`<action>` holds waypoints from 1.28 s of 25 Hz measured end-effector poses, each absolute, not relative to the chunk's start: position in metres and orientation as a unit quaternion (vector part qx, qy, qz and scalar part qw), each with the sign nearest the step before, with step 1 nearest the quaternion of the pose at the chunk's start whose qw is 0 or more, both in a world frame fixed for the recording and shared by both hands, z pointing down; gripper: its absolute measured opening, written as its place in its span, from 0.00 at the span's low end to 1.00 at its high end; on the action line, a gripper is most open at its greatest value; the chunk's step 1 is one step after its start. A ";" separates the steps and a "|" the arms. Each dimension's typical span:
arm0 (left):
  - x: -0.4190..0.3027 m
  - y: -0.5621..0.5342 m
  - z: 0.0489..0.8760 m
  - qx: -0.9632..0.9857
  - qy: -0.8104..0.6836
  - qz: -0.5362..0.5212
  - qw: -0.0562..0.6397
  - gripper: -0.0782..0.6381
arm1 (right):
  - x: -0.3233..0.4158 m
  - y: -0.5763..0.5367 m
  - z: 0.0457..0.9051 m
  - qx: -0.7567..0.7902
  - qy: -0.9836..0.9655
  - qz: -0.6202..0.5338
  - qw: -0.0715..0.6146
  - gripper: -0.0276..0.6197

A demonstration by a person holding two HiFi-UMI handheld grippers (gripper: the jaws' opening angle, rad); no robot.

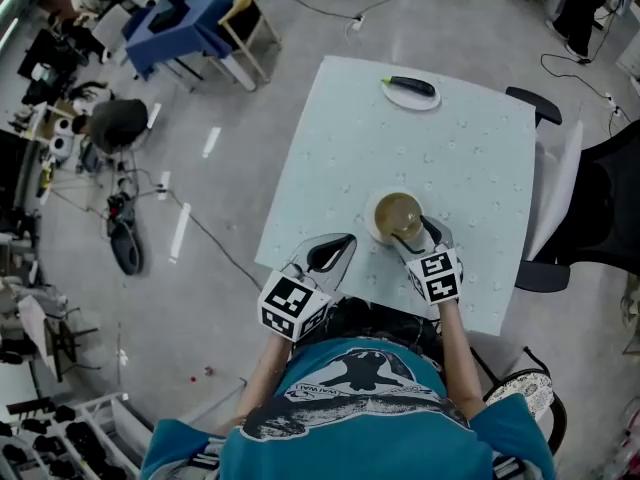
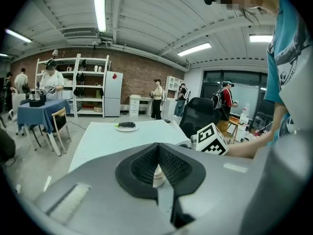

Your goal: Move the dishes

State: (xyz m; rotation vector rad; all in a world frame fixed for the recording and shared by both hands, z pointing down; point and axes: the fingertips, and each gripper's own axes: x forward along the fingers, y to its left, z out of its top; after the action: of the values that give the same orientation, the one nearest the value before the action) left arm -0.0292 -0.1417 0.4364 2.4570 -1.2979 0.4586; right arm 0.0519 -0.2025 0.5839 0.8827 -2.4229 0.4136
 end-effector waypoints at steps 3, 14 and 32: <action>-0.020 -0.143 0.437 0.865 -0.441 0.175 0.165 0.13 | 0.045 -0.215 0.586 0.326 -0.897 0.150 0.257 0.53; -0.001 -0.145 0.451 0.869 -0.415 0.220 0.154 0.13 | 0.023 -0.229 0.592 0.313 -0.909 0.163 0.220 0.48; -0.033 -0.156 0.458 0.886 -0.371 0.226 0.165 0.13 | 0.028 -0.234 0.596 0.378 -0.881 0.185 0.216 0.48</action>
State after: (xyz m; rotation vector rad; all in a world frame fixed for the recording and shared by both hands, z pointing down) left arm -0.0330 -0.1559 0.4581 2.5230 -1.0569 0.6433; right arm 0.0276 -0.2339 0.5964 1.0489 -2.4412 0.5133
